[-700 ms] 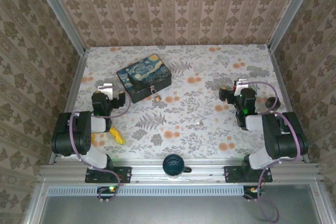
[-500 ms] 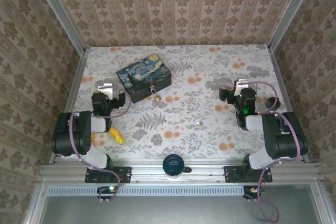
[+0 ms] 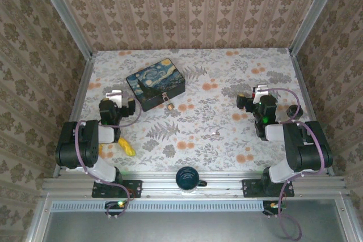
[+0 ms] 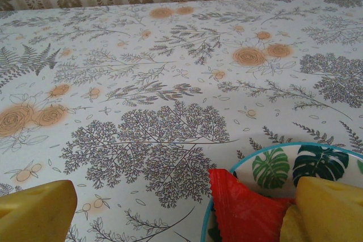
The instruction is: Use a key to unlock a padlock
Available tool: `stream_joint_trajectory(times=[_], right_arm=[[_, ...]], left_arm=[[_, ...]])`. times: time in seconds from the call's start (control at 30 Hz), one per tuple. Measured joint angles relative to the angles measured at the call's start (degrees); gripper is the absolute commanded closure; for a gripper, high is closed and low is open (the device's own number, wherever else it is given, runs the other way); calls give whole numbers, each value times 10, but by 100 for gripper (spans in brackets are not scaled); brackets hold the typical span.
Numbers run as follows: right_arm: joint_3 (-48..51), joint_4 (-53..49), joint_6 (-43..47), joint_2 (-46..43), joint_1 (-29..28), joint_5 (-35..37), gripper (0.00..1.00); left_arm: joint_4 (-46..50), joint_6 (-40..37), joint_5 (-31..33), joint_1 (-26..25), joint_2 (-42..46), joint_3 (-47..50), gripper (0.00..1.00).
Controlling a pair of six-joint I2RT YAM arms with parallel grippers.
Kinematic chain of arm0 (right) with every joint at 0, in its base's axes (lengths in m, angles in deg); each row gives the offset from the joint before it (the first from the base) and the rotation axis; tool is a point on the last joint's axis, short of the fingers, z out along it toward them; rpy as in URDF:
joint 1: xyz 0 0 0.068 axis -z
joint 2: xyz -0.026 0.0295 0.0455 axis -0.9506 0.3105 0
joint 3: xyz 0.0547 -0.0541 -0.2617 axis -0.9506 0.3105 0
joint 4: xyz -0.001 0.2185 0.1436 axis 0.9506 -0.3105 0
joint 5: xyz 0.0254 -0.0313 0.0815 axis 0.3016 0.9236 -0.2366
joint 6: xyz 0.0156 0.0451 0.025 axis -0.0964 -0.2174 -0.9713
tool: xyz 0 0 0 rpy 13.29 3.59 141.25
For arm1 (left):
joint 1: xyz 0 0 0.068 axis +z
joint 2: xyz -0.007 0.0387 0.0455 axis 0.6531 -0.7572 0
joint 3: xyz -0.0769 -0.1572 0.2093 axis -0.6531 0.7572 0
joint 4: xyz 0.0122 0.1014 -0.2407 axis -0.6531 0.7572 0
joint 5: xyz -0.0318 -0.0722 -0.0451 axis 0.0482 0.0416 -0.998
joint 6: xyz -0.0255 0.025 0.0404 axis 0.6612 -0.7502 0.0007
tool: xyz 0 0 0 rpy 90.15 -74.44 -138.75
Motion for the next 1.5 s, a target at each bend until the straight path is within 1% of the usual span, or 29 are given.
stream_joint_trajectory(times=[1.03,1.33,1.5], right_arm=[[0,0,0,0,0,0,0],[-3,-34,0,-12,0,9,0],[-10,-93,-8,-67,0,29,0]], left_arm=[[2,2,2,2,3,0,0],[16,7,22,9,85,2,0],[96,28,38,9,160,2,0]])
